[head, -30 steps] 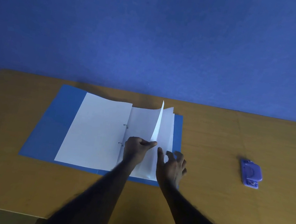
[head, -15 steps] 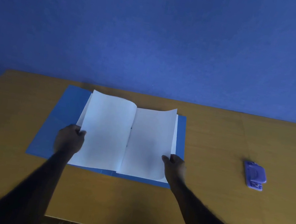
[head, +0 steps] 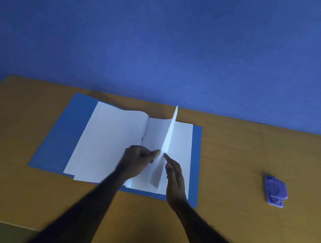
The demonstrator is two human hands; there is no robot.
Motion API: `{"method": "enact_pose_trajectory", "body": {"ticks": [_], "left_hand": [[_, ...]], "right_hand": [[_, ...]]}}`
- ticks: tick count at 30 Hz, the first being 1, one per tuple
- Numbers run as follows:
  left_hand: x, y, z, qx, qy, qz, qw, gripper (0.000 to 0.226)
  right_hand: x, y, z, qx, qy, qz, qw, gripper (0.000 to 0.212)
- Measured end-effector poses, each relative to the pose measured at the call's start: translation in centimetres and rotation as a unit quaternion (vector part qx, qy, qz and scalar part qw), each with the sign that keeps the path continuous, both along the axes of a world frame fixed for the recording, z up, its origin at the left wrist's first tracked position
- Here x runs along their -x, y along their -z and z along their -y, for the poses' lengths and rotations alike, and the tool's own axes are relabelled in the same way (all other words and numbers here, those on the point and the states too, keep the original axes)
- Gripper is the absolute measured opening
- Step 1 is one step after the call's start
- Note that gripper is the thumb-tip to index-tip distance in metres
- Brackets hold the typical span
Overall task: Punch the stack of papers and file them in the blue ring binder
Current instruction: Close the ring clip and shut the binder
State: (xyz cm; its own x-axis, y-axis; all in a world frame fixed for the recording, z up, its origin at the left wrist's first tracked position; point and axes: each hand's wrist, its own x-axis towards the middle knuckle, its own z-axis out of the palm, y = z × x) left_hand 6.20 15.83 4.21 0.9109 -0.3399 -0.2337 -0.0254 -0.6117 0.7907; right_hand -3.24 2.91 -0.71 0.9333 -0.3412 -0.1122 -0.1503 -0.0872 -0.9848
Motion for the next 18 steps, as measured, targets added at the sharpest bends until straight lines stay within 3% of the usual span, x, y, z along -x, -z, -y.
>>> {"method": "enact_pose_trajectory", "body": {"ticks": [3, 6, 8, 11, 14, 18], "left_hand": [[1.2, 0.7, 2.1, -0.008, 0.000, 0.042, 0.999, 0.032], [0.9, 1.2, 1.6, -0.038, -0.042, 0.057, 0.997, 0.027], [0.2, 0.8, 0.2, -0.049, -0.081, 0.058, 0.994, 0.026], [-0.8, 0.1, -3.5, -0.078, -0.130, 0.074, 0.986, 0.027], [-1.7, 0.0, -7.9, -0.118, -0.175, 0.081, 0.974, 0.030], [-2.9, 0.4, -11.7, -0.169, -0.220, 0.064, 0.959, 0.040]], "right_hand": [[-0.3, -0.1, -0.7, 0.016, -0.015, 0.001, 1.000, 0.029], [0.0, -0.1, -0.1, 0.046, -0.030, -0.005, 0.998, 0.038], [0.2, 0.1, 0.8, 0.134, -0.017, -0.043, 0.990, 0.042], [0.3, 0.9, 2.2, 0.269, 0.069, -0.192, 0.941, 0.050], [0.6, 1.2, 3.2, 0.307, 0.107, -0.343, 0.881, 0.074], [1.2, 2.0, 3.4, 0.323, 0.082, -0.411, 0.848, 0.102]]}}
